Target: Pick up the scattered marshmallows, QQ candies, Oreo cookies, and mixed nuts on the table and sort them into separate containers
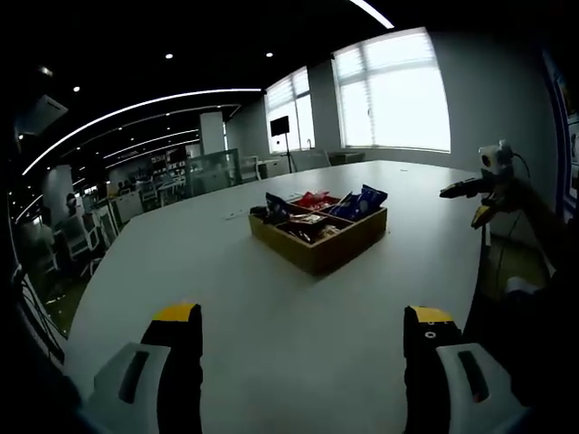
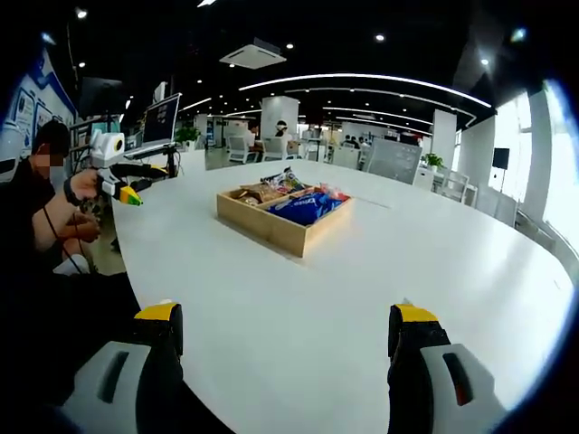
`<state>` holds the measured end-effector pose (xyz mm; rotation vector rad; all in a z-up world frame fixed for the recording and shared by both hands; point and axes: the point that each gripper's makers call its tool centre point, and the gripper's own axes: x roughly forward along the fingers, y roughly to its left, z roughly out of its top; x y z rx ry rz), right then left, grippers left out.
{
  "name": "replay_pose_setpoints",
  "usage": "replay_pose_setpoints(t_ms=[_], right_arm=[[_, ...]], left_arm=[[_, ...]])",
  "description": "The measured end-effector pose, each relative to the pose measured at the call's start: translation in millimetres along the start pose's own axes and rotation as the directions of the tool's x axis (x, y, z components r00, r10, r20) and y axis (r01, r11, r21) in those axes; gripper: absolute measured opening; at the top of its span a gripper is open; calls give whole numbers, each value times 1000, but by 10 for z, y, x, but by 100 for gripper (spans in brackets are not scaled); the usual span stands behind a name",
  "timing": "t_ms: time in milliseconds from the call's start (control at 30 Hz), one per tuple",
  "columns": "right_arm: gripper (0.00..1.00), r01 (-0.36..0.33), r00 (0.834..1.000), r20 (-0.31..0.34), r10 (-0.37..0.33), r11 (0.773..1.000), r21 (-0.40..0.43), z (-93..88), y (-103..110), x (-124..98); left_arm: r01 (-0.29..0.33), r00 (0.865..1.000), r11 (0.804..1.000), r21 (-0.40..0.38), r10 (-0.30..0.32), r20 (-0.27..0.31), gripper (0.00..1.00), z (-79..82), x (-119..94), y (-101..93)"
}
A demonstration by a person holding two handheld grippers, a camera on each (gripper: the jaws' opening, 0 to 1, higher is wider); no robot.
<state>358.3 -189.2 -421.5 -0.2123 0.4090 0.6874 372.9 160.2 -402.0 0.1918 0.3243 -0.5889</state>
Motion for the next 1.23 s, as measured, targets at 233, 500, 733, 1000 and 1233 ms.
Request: replay_pose_setpoints(t_ms=[233,500,733,1000,1233], right_arm=[[90,1,1000,5,-1,1000,-3,23,7,-18],[90,2,1000,0,-2,1000,-1,8,0,-20],[90,4,1000,0,-4,1000,-2,9,-16,-26],[90,6,1000,1,-6,1000,-2,13,-19,-36],[90,6,1000,-1,-6,1000,-2,10,-9,-42]], left_arm=[[1,1000,1000,4,-1,6,95,26,-9,-3],[1,1000,1000,8,-1,3,95,33,-10,-16],[0,1000,1000,9,0,4,95,41,-8,-14],[3,1000,1000,14,-2,-2,95,41,0,-25],[3,1000,1000,18,-3,-3,95,51,-4,-35]])
